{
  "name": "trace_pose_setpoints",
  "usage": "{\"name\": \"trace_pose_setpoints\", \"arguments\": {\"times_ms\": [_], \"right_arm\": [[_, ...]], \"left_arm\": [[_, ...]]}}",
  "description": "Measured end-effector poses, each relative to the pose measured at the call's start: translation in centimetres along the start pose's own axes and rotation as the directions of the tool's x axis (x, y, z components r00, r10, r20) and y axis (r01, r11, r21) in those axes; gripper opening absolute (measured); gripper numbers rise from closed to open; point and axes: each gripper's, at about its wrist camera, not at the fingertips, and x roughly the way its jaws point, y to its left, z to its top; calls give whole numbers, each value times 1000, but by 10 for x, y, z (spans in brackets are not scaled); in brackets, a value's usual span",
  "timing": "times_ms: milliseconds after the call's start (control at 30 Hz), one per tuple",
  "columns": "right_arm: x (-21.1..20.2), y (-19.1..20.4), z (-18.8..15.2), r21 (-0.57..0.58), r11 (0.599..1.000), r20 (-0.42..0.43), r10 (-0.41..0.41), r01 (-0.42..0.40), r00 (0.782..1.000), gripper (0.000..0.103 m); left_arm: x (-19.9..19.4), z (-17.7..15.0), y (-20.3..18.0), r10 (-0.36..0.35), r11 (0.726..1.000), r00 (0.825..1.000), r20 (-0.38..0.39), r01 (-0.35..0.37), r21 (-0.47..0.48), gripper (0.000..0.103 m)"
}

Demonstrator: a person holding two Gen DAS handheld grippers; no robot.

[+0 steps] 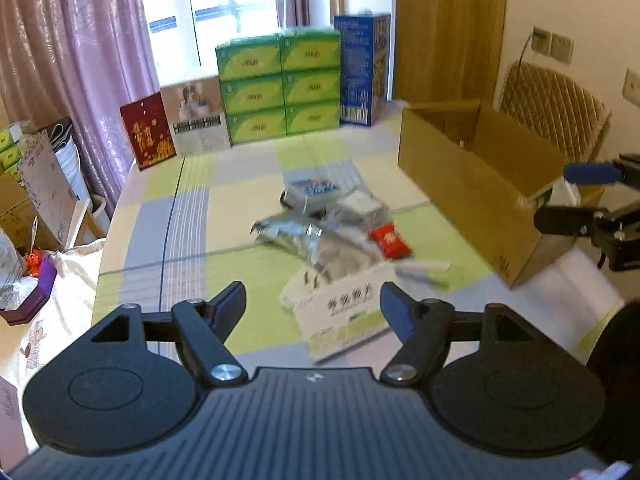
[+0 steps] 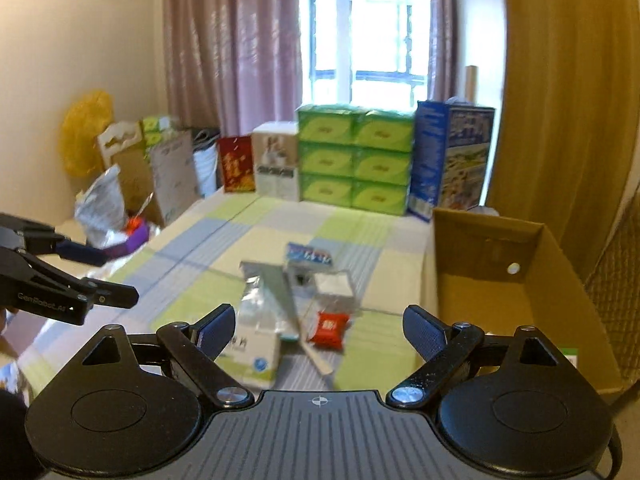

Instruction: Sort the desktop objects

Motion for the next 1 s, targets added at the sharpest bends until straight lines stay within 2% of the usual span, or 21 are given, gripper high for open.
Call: {"name": "trace_pose_setpoints", "arguments": {"times_ms": [200, 300, 400, 500, 667, 767, 867, 933, 1000], "right_arm": [[17, 11, -22, -59, 998, -64, 19, -23, 998, 88], [26, 16, -30, -123, 992, -96, 23, -35, 995, 88], [37, 18, -36, -193, 981, -116, 16, -38, 993, 88], [52, 23, -44, -309, 950, -144, 5, -50, 990, 88], [79, 31, -58, -507, 858, -186, -14, -83, 982, 88], [99, 30, -64, -552, 825, -236, -14, -122, 972, 86], [119, 30, -66, -587, 798, -270, -33, -137, 962, 78], [129, 30, -67, -602, 787, -277, -45, -137, 960, 76], [140, 30, -68, -615, 776, -282, -51, -139, 958, 72]], "left_arm": [[18, -30, -7, -3, 993, 999, -34, 6, 115, 76], [29, -44, -18, 0, 976, 999, -37, 8, 217, 78], [41, -54, -30, -1, 944, 1000, -26, 10, 330, 80], [56, -62, -43, -2, 887, 1000, -15, 9, 462, 82], [84, -72, -59, 10, 765, 1000, -11, -1, 645, 83], [101, -76, -64, 16, 683, 1000, -10, -4, 730, 88], [116, -81, -66, 30, 603, 1000, -3, -16, 798, 90], [125, -83, -68, 42, 565, 999, 2, -25, 825, 90], [134, -84, -68, 45, 539, 999, -2, -22, 842, 90]]}}
